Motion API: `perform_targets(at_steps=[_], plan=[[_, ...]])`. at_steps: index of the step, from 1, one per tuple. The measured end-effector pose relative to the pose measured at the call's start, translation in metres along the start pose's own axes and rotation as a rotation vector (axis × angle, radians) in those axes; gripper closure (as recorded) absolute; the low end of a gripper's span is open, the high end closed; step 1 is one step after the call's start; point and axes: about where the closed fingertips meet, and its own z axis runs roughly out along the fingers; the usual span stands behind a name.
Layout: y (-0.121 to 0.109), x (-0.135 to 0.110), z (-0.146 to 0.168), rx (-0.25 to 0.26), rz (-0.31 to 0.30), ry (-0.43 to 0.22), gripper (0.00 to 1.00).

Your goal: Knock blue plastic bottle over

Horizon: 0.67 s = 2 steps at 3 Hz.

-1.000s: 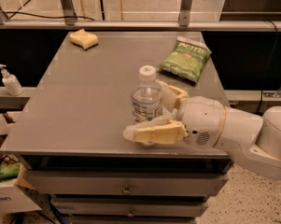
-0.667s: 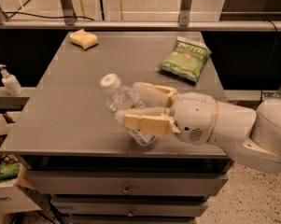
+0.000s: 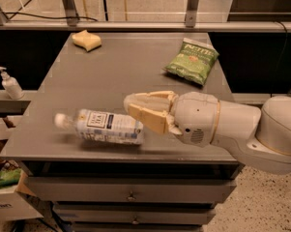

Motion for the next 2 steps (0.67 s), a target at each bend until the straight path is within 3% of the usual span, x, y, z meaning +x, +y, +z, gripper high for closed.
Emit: perform_targets(at_steps=[1, 2], plan=[[0.0003, -0.0003, 0.002, 0.0, -0.004, 0.009, 1.0], [0.0003, -0.0003, 0.0023, 0.0, -0.005, 0.01, 1.0]])
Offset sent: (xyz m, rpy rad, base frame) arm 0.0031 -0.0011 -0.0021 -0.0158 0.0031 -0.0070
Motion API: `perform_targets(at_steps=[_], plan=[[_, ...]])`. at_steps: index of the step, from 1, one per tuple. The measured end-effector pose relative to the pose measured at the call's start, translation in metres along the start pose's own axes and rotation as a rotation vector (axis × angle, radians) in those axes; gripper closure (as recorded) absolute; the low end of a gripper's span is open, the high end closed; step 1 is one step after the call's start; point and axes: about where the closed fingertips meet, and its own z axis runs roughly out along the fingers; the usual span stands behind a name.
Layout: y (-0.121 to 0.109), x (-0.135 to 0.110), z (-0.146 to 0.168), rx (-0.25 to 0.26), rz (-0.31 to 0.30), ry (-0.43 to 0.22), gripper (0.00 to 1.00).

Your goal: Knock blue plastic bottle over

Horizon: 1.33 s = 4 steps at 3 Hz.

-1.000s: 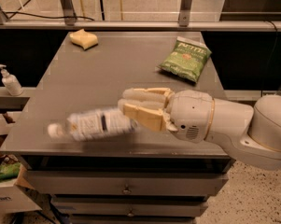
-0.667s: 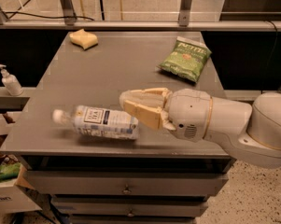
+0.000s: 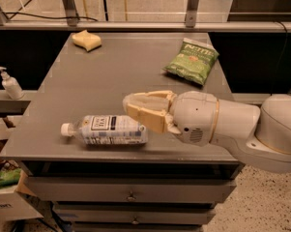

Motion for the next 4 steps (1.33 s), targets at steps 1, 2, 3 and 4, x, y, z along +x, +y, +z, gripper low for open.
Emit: perform_targets(at_steps=[1, 2, 3, 4], plan=[[-0.006, 0.009, -0.011, 0.021, -0.004, 0.102, 1.0], [-0.016, 0.021, -0.036, 0.038, -0.014, 0.238, 0.85], [-0.032, 0.03, -0.07, 0.047, -0.025, 0.311, 0.62], [-0.05, 0.036, -0.107, 0.069, -0.03, 0.356, 0.39]])
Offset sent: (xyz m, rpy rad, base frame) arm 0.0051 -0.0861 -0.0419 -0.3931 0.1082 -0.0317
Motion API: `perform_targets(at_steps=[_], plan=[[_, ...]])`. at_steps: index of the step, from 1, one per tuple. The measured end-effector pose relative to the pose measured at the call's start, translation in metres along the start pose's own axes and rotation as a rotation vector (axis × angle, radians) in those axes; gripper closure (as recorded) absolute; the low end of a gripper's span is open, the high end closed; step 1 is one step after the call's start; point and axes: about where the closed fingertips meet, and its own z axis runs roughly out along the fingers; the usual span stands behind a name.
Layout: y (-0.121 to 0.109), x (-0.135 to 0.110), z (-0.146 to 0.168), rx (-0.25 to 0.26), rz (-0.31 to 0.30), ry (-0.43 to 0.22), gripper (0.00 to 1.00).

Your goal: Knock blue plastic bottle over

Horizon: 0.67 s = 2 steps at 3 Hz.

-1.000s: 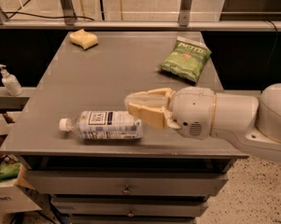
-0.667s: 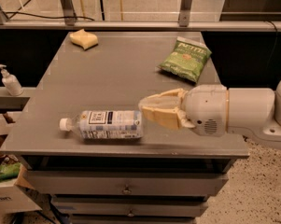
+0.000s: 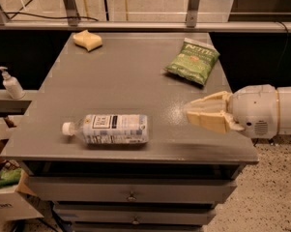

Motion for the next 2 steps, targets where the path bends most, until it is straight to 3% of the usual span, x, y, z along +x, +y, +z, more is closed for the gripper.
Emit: perform_targets(at_steps=[1, 2], plan=[[-0.0198, 0.0199, -0.034, 0.032, 0.026, 0.007, 0.15], [-0.0203, 0.0196, -0.0346, 0.032, 0.025, 0.008, 0.0]])
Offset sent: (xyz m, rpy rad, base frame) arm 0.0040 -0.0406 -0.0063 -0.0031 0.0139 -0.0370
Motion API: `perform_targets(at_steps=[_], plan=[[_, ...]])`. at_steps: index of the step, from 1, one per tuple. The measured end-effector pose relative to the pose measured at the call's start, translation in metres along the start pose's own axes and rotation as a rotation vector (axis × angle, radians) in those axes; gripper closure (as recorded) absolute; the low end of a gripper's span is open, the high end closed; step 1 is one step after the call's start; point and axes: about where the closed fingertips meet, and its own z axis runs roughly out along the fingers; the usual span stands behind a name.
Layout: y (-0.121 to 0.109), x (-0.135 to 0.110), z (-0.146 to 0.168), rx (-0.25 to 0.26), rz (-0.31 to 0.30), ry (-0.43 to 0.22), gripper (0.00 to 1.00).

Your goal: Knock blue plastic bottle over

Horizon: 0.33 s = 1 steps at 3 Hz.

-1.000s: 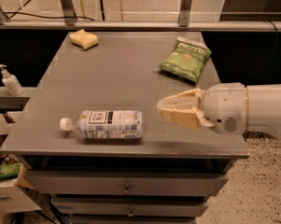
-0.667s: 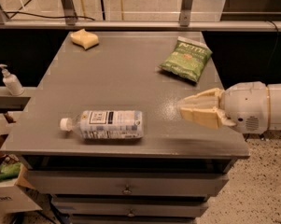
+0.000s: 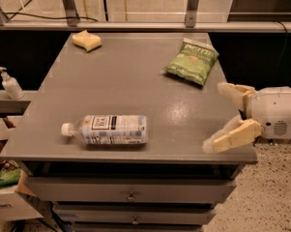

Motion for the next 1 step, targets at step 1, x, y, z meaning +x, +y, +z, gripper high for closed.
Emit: perform_targets(at_steps=[1], plan=[[0.0, -0.0001, 0.0001, 0.0, 0.0, 0.0, 0.0]])
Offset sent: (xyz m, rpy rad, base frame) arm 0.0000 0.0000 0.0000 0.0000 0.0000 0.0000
